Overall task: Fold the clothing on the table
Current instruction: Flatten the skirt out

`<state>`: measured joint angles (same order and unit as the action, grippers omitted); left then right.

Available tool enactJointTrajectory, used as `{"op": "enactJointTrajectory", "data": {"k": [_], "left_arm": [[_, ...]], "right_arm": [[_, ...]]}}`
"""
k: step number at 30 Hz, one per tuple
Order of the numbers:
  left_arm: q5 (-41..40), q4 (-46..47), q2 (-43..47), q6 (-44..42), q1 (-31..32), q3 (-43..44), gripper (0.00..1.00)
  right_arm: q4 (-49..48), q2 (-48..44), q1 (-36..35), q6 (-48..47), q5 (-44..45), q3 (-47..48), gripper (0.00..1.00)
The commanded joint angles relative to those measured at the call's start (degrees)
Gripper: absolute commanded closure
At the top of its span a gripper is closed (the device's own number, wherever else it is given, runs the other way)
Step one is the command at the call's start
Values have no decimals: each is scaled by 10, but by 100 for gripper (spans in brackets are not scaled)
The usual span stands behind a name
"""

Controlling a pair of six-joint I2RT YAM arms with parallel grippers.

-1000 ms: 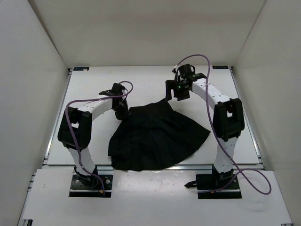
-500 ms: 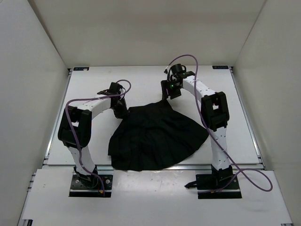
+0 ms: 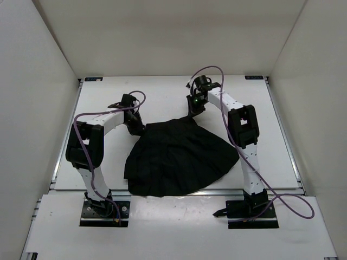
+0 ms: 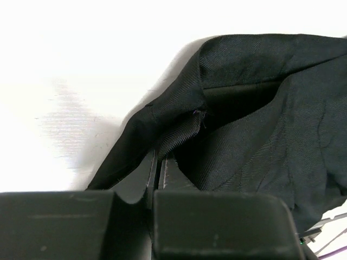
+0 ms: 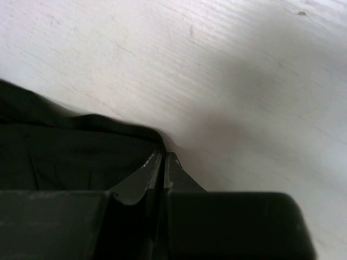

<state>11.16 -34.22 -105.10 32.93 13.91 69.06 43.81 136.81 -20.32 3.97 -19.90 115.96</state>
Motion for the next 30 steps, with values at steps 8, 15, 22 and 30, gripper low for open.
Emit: {"op": "enactJointTrajectory", "data": {"k": [8,15,22,30], "left_arm": [[-33,16,222,70,-27,84,100],[-46,-5,329,92,-28,97,100],[-66,-11,375,106,-8,97,100],[-54,46,243,108,-8,190,100]], "right_arm": [[20,-343,48,24,36,-59,100],[-32,-555,86,42,-15,-218,100],[-36,-645,82,54,-33,-238,100],[-63,-462,94,43,-57,-113,100]]}}
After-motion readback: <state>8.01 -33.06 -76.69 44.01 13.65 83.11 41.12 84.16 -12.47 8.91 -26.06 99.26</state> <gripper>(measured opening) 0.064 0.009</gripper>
